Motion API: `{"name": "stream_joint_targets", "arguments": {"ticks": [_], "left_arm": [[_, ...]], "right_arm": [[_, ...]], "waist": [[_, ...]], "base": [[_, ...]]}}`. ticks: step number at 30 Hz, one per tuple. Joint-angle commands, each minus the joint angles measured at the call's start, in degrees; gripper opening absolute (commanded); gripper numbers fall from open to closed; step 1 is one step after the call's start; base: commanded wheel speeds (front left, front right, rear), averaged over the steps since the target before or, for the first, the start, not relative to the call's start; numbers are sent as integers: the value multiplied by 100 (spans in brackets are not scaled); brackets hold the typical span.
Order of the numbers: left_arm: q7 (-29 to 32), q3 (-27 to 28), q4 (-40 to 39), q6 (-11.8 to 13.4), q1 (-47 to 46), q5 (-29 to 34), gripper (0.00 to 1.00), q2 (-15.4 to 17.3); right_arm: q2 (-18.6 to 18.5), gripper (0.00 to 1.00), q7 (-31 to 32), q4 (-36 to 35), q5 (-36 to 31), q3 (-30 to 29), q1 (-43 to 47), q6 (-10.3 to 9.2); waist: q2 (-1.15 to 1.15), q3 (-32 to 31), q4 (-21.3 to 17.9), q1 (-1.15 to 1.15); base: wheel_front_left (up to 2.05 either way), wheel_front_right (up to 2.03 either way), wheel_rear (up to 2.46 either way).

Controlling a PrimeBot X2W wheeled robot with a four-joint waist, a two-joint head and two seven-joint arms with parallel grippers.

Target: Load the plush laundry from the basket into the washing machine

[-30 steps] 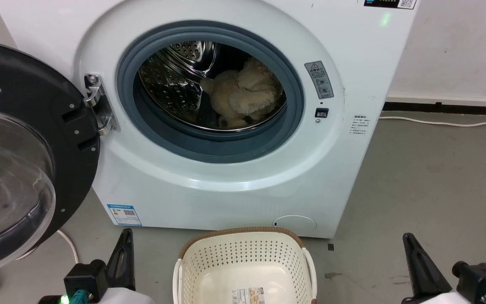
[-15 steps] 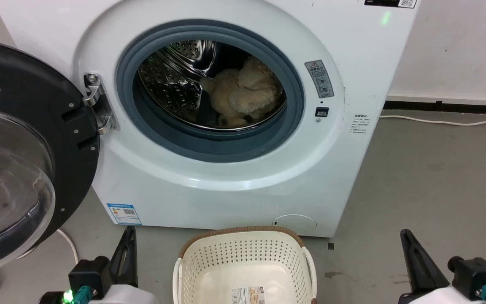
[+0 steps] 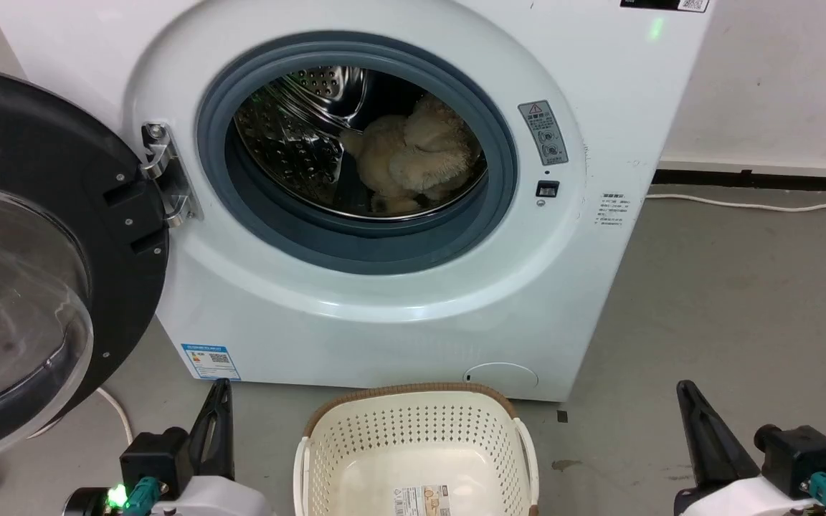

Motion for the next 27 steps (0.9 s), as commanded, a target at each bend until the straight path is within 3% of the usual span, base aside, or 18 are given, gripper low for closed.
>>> {"name": "stream_joint_targets", "arguments": {"ticks": [1, 27], "left_arm": [[21, 44, -15, -46, -107, 75, 0, -42], [260, 266, -24, -232, -235, 515, 0, -268]], "right_arm": [[-6, 0, 20, 24, -59, 17, -94, 3], [-8, 0, 153, 97, -362, 61, -333, 4]], "waist": [[0, 2, 0, 0], [0, 39, -4, 0]], "base": [[0, 0, 0], [0, 0, 0]]}}
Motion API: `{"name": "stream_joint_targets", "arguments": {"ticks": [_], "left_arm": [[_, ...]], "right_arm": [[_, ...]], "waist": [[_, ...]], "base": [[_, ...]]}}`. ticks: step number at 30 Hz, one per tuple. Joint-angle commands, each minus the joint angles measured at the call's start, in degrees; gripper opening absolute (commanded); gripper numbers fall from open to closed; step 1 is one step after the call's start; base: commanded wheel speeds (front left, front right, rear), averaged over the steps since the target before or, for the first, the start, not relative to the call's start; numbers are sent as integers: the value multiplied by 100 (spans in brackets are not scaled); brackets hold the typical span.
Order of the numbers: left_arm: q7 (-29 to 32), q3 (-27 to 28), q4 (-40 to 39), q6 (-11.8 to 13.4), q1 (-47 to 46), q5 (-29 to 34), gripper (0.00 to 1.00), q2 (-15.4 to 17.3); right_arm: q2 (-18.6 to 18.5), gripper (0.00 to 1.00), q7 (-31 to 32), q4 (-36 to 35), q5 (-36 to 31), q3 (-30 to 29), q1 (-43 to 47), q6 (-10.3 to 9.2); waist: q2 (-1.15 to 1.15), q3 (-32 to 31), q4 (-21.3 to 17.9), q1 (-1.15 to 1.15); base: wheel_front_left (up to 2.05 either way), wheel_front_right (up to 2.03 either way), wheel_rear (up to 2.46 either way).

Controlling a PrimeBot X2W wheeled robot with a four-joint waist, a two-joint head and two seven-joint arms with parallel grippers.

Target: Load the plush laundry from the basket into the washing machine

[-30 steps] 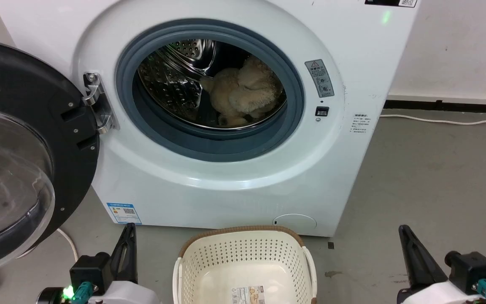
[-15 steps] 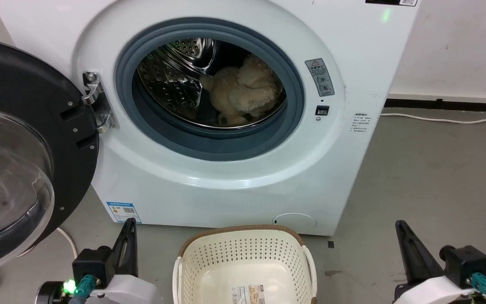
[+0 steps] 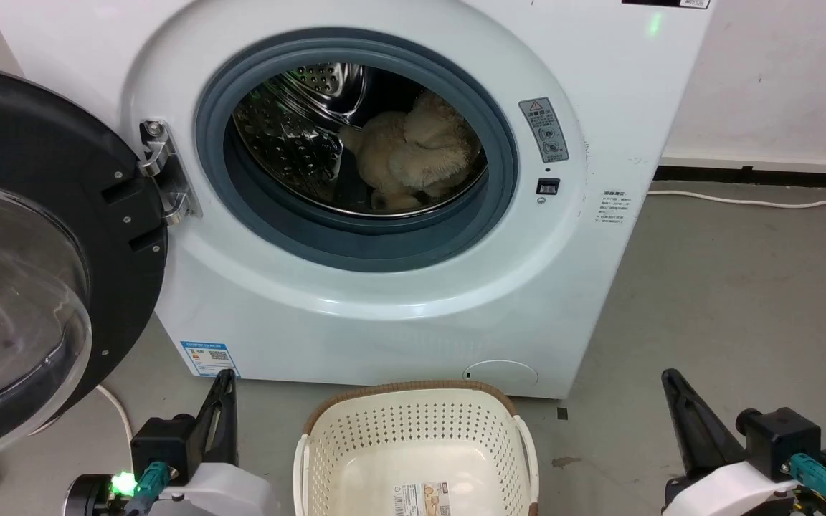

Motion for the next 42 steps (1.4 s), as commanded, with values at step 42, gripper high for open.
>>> {"name": "stream_joint_targets", "arguments": {"ticks": [42], "left_arm": [[207, 221, -26, -177, -205, 425, 0, -200]], "right_arm": [[-10, 0, 132, 79, -304, 51, -291, 5]], "waist": [[0, 31, -3, 0]], "base": [[0, 0, 0]]}}
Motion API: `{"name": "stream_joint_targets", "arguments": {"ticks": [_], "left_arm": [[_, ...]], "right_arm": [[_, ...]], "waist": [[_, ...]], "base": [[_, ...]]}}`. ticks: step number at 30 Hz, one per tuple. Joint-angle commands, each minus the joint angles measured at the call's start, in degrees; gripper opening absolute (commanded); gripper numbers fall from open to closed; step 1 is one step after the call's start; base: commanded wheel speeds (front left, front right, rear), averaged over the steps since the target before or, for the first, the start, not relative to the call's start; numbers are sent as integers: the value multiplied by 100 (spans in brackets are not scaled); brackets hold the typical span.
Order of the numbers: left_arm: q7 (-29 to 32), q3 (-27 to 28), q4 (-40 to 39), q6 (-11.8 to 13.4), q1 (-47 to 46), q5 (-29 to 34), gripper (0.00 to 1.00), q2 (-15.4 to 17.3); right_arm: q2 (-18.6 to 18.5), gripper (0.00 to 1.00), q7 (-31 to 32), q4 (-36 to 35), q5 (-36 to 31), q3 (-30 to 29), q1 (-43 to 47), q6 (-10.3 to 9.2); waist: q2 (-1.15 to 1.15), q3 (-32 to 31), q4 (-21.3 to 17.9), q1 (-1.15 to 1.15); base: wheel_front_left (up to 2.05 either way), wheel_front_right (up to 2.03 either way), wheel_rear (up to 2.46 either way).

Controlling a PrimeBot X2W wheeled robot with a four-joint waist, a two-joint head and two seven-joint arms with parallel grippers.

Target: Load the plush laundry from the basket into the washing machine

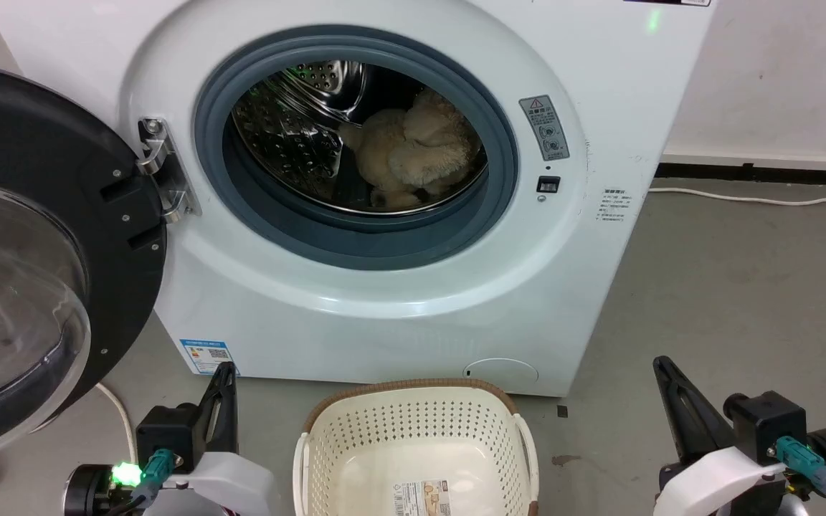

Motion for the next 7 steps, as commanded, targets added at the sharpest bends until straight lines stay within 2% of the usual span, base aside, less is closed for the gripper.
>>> {"name": "stream_joint_targets", "arguments": {"ticks": [1, 7], "left_arm": [[2, 15, -21, -31, -88, 50, 0, -3], [2, 15, -21, -31, -88, 50, 0, -3]], "right_arm": [[-9, 0, 2, 10, -43, -1, -66, 3], [-9, 0, 2, 10, -43, -1, -66, 3]], "waist": [[0, 0, 0, 0], [0, 0, 0, 0]], "base": [[0, 0, 0], [0, 0, 0]]}}
